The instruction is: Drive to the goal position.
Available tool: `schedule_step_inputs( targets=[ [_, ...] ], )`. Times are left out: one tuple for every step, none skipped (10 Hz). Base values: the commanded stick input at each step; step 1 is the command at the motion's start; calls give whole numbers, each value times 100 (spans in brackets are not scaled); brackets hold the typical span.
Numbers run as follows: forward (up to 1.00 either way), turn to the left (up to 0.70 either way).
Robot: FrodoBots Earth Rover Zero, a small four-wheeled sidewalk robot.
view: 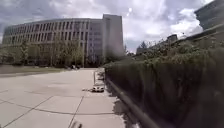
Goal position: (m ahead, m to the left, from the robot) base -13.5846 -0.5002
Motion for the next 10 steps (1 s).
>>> schedule_step_inputs(
  targets=[
    [6,0],
    [5,0],
    [5,0],
    [6,0],
    [5,0],
    [5,0],
    [6,0],
    [6,0],
    [6,0],
    [6,0]
  ],
)
